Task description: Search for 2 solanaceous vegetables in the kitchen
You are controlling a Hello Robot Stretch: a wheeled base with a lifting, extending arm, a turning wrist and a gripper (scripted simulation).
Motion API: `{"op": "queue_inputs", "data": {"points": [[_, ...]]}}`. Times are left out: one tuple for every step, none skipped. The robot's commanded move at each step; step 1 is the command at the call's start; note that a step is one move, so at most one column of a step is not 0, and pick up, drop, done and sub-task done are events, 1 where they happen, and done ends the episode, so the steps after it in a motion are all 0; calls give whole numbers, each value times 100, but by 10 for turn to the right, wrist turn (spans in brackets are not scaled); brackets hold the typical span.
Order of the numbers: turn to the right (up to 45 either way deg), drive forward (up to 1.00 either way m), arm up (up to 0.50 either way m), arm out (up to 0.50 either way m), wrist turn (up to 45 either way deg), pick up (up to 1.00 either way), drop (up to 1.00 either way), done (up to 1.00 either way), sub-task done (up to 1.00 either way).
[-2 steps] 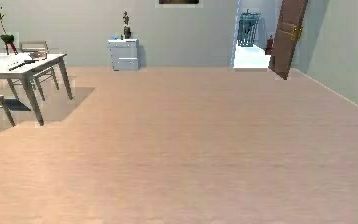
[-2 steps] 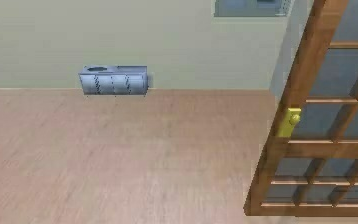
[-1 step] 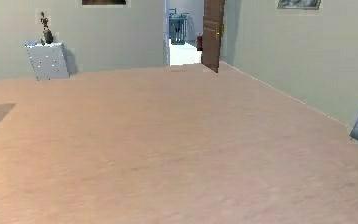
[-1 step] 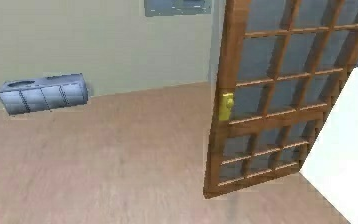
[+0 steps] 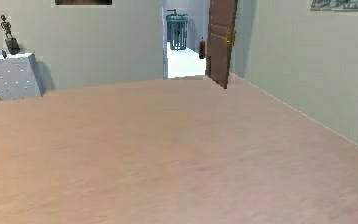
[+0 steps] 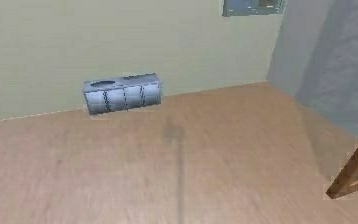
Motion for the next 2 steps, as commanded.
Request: {"op": "queue_inputs", "data": {"points": [[0, 100, 0, 0, 0, 0, 0, 0, 0], [0, 100, 0, 0, 0, 0, 0, 0, 0]]}}
